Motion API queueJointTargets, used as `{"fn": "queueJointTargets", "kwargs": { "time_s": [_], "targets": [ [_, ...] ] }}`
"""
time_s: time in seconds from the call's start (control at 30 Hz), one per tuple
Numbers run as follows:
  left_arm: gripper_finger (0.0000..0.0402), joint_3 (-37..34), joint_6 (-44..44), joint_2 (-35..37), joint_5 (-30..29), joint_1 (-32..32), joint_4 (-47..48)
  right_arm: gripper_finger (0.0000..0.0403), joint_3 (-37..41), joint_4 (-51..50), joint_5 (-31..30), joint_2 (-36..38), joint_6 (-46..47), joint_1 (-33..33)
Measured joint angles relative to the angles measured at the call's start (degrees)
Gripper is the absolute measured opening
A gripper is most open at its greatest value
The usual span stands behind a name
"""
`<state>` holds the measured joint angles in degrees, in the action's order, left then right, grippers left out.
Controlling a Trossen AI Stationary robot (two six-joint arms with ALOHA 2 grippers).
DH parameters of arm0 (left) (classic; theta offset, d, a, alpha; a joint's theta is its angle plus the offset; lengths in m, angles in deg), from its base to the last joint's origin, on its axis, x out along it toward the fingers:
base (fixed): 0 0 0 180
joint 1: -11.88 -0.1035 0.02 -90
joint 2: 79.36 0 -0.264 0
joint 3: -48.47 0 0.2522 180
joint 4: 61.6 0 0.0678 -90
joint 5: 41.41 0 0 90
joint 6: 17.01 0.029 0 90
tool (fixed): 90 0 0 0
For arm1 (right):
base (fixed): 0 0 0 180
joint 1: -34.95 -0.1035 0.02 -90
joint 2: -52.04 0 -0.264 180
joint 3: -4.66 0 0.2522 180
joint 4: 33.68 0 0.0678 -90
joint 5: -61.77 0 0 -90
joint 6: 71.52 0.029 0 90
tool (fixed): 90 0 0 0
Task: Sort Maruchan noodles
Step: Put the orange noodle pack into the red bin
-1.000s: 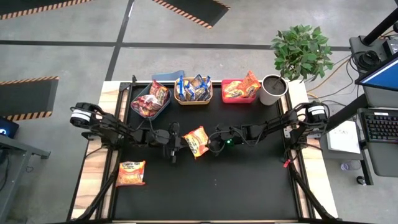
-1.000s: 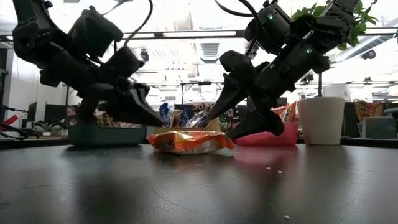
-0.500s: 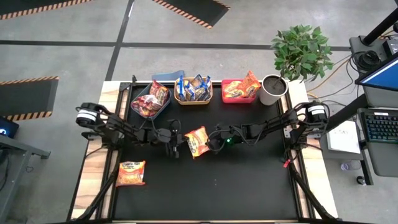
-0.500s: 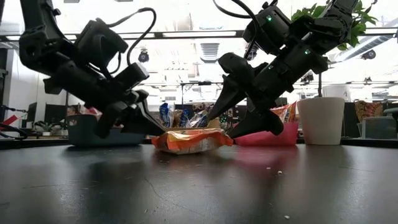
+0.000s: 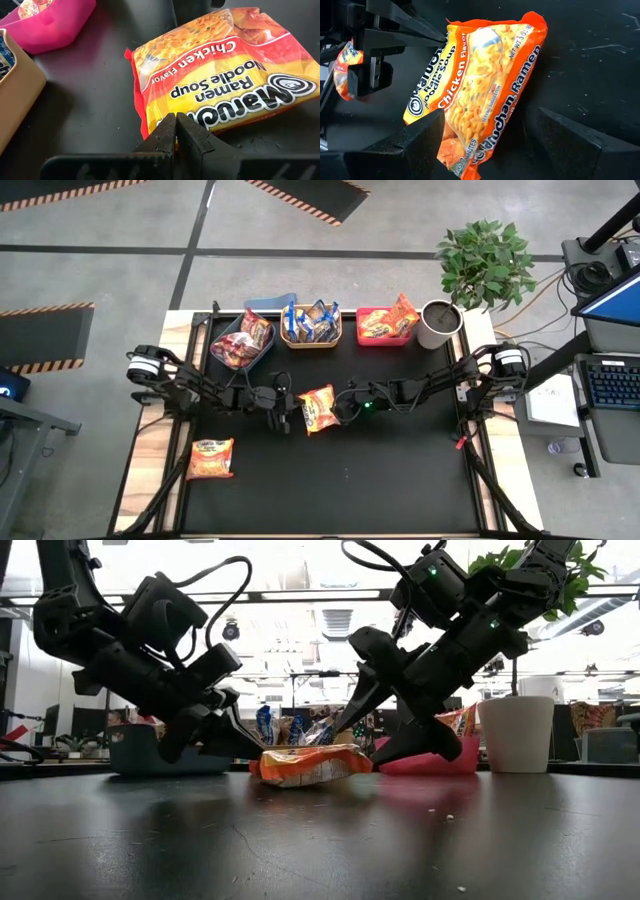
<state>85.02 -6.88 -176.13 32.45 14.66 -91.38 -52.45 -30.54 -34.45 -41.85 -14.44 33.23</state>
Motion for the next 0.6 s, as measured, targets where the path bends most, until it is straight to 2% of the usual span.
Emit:
{"fn": "queueJointTargets", "kwargs": {
  "time_s": [0.6],
  "targets": [
    [0.0001, -0.1, -0.6, 0.0, 0.2, -1.2, 1.4, 0.0302, 0.3, 0.1, -2.9, 0.0, 3.7, -1.0]
  ]
}}
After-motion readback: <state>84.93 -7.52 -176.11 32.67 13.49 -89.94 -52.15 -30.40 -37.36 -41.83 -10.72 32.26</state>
